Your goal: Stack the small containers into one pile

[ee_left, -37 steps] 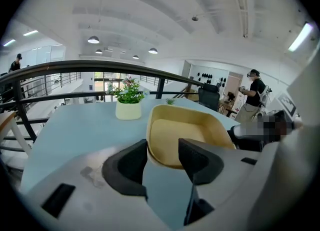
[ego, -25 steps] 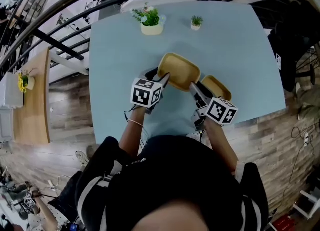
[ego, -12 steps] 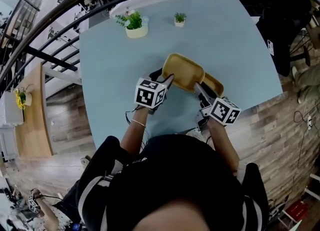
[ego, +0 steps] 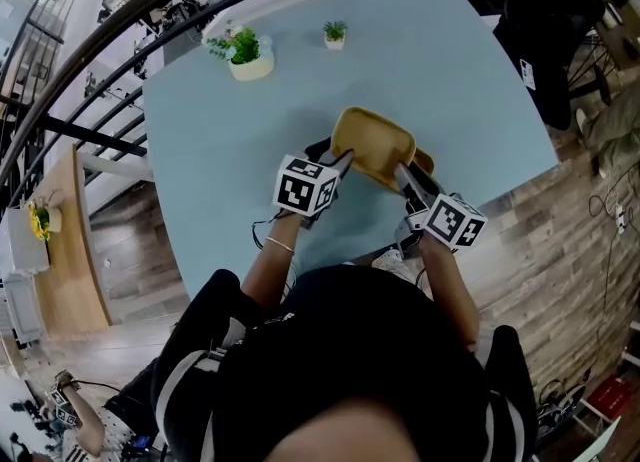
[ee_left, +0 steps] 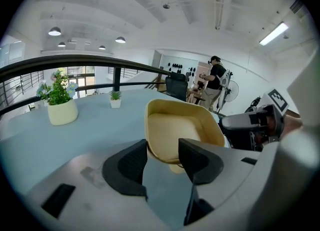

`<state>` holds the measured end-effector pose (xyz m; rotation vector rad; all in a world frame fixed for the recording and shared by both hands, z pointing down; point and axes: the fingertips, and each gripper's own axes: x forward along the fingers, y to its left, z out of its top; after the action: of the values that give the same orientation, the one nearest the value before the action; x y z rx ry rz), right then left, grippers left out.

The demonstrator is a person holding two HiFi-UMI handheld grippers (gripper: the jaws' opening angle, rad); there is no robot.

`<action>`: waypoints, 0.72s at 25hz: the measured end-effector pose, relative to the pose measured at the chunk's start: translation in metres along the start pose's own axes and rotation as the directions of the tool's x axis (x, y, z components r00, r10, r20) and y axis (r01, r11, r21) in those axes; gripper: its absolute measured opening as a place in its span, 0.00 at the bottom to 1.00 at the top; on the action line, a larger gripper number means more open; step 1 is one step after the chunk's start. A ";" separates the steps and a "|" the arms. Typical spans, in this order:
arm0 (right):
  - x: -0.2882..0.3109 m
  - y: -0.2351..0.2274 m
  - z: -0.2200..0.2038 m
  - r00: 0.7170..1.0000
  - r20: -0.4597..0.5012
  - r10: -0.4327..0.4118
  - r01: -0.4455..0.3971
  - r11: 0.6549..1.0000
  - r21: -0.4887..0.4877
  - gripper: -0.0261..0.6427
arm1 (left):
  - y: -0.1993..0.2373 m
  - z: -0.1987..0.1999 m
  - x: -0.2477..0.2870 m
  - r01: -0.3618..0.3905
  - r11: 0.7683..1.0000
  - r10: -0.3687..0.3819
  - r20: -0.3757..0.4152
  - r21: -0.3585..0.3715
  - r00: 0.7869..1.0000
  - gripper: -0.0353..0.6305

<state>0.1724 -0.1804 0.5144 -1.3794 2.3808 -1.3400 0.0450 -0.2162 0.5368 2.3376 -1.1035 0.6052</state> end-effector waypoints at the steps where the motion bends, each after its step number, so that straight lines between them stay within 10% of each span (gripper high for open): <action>1: -0.003 -0.003 0.001 1.000 0.006 -0.007 0.007 1.000 0.003 0.27 | -0.003 0.000 0.002 0.007 1.000 -0.007 -0.004 0.004 1.000 0.34; 18: -0.037 -0.038 -0.004 0.995 0.023 -0.093 0.092 0.994 0.052 0.27 | -0.042 -0.010 0.028 0.096 0.995 -0.093 -0.074 0.040 0.993 0.35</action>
<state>0.2177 -0.1585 0.5322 -1.5010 2.2759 -1.3855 0.0928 -0.2032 0.5514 2.3699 -0.9509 0.6790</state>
